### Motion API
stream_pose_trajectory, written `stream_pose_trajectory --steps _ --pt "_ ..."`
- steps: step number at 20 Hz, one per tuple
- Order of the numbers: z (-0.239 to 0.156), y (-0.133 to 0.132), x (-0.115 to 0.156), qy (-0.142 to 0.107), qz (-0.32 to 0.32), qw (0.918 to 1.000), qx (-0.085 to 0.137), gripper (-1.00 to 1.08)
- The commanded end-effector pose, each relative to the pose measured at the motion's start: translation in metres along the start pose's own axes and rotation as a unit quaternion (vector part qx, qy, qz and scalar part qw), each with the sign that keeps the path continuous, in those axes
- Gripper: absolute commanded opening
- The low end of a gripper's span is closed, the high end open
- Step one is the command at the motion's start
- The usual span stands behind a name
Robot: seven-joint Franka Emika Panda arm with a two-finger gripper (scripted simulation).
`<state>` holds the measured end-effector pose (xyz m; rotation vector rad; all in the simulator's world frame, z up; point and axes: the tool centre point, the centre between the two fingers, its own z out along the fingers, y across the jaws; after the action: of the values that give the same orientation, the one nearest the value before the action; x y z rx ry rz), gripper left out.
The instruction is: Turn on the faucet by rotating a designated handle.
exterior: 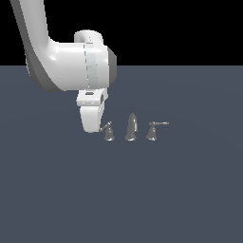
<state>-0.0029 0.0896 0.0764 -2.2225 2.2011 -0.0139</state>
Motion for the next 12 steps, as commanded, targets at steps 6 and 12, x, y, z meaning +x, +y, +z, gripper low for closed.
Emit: stream_pose_trajectory --steps 6,12 --pt "0.000 0.013 0.017 0.001 -0.001 1.0000 -0.003 -1.00" --pt "-0.001 0.029 0.036 0.001 -0.003 1.0000 -0.007 -1.00"
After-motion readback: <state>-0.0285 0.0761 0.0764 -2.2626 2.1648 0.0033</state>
